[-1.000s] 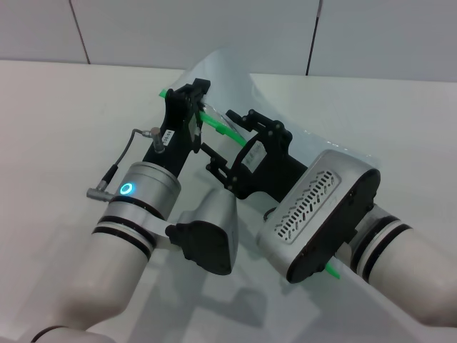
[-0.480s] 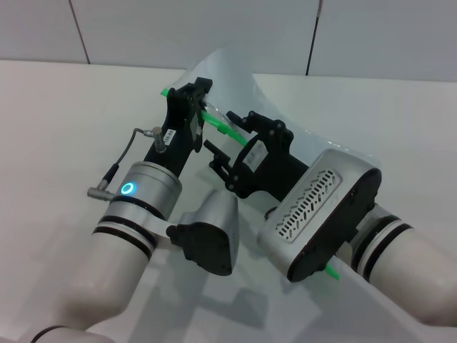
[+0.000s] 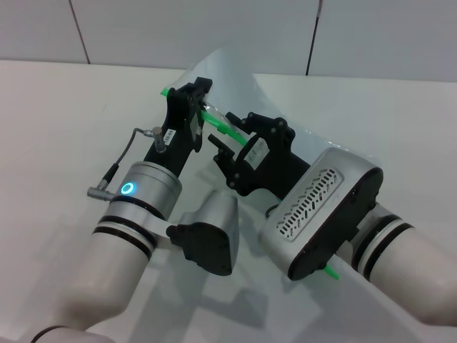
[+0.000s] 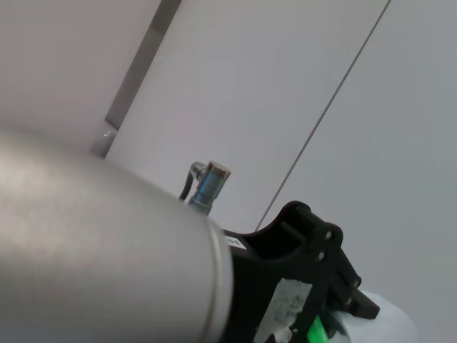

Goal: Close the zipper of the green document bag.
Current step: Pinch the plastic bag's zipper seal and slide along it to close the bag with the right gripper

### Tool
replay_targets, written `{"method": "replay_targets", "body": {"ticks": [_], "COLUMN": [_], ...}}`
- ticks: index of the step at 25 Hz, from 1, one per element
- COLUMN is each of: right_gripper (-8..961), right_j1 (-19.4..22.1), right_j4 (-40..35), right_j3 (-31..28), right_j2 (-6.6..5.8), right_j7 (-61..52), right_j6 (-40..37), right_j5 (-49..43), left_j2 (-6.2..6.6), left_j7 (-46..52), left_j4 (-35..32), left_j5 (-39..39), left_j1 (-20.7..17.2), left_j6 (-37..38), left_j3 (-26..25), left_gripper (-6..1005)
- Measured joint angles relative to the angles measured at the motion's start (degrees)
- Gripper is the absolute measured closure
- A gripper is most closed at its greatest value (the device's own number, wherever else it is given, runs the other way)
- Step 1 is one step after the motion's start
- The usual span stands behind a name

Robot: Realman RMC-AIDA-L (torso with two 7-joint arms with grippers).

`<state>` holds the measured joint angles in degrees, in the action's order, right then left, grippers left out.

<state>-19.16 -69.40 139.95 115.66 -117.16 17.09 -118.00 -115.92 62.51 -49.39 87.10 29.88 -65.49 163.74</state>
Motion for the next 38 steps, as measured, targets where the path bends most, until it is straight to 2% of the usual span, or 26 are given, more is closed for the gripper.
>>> {"method": "replay_targets", "body": {"ticks": [4, 9, 38], "right_gripper": [610, 654, 709], "right_j1": [0.0, 0.0, -0.08], "right_j4": [0.03, 0.07, 0.86], "right_j3": [-0.06, 0.0, 0.23], "right_j2": [0.0, 0.01, 0.0], "right_j7": [0.0, 0.0, 0.0], "right_j6": [0.0, 0.83, 1.46], "right_j5": [-0.03, -0.04, 0.27], "left_j2": [0.0, 0.0, -0.07], "left_j7": [-0.02, -0.02, 0.01], "left_j4": [0.0, 0.0, 0.0], "left_j5": [0.0, 0.04, 0.97], "left_j1": [0.0, 0.0, 0.0], "left_j6": [0.0, 0.0, -0.43], "left_j3": [0.0, 0.0, 0.01], "left_gripper": [944, 945, 944]}}
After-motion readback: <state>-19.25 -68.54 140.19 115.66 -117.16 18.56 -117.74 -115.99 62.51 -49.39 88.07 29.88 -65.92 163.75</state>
